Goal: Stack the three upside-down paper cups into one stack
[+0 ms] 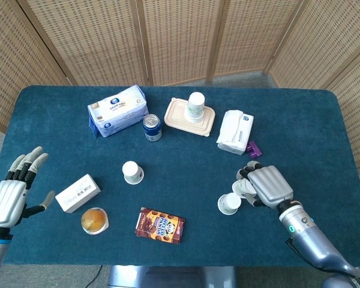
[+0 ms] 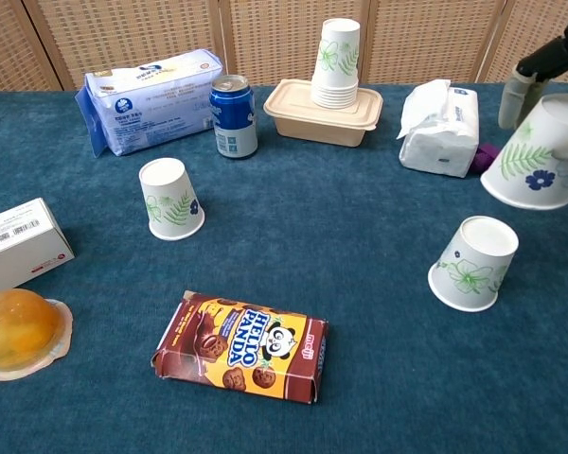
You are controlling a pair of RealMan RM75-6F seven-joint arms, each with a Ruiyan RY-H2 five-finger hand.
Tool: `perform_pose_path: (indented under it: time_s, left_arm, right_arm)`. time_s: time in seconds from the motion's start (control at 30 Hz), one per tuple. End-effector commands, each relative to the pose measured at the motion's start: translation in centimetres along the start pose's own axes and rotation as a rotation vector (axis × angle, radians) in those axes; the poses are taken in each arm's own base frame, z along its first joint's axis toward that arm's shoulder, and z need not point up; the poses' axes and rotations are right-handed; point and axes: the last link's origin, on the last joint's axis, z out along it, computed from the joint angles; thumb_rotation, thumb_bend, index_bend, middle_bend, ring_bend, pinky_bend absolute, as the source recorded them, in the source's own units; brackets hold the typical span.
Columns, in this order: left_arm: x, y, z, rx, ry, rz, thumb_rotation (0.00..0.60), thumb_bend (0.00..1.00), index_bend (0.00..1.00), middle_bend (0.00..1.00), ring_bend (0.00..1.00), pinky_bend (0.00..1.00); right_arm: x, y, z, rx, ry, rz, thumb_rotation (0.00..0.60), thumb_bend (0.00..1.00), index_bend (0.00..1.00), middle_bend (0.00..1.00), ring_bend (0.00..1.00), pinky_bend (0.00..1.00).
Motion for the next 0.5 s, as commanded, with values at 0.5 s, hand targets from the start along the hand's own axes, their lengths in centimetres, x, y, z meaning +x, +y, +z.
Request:
perform_pose_path:
  time_s: [0.5]
  left_arm:
    - [0.1, -0.4, -0.6, 0.004, 0.002, -0.002, 0.600, 0.41, 0.03, 0.00, 0.00, 0.01]
  right_arm:
    - [-1.9, -1.9, -0.4, 0.054, -0.044, -0.004, 0.600, 0.41, 0.33, 0.39, 0.20, 0.60]
